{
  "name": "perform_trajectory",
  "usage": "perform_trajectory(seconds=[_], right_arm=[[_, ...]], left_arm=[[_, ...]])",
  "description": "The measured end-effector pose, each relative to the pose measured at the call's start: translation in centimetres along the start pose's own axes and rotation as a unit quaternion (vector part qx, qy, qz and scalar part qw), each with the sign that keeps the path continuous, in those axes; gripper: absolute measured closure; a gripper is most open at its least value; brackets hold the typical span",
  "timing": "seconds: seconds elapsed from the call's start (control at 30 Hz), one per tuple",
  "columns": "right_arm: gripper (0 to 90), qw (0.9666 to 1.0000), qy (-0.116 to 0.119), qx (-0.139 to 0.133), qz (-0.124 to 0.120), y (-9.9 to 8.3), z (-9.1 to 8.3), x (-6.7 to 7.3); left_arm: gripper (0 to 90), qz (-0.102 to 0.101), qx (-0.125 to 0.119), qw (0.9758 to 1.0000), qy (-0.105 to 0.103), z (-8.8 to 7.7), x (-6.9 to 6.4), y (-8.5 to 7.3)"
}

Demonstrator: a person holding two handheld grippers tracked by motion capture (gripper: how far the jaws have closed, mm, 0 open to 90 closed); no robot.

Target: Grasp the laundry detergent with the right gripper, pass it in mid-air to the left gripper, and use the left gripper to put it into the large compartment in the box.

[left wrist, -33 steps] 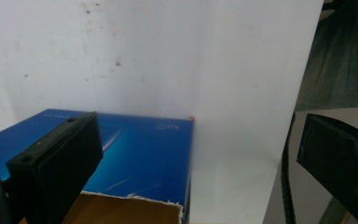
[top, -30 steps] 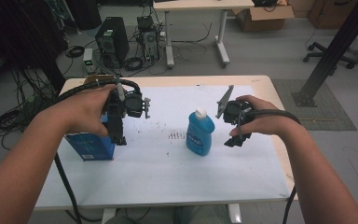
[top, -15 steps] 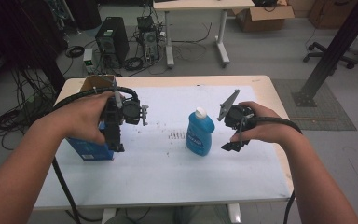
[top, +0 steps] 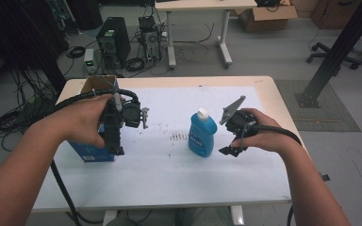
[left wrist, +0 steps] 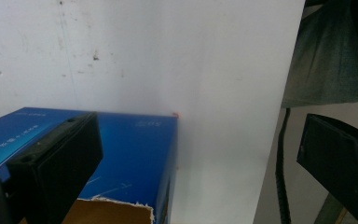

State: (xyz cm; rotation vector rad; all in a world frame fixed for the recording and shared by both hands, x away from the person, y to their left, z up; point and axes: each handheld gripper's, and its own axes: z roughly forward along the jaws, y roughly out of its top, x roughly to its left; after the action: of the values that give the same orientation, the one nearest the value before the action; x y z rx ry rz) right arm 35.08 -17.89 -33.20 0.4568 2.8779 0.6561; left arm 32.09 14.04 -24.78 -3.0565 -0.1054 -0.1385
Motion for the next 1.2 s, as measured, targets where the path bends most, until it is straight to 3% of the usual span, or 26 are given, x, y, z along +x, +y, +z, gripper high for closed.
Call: perform_trajectory(seconds=[0.47, 0.6, 1.2], right_arm=[[3.6, 0.9979, -0.006, -0.055, 0.034, -1.0, 2.1, 0.5], [3.5, 0.9958, -0.007, -0.076, 0.051, -1.3, 2.8, 0.5], [3.3, 0.9881, -0.018, -0.128, 0.084, -2.0, 4.3, 0.5]], left_arm=[[0.4, 0.003, 0.001, 1.0000, 0.001, 0.0, -0.1, 0.1], [0.4, 0.004, 0.002, 1.0000, 0.000, 0.0, 0.0, 0.2], [0.5, 0.005, 0.001, 1.0000, -0.001, 0.2, 0.0, 0.2]])
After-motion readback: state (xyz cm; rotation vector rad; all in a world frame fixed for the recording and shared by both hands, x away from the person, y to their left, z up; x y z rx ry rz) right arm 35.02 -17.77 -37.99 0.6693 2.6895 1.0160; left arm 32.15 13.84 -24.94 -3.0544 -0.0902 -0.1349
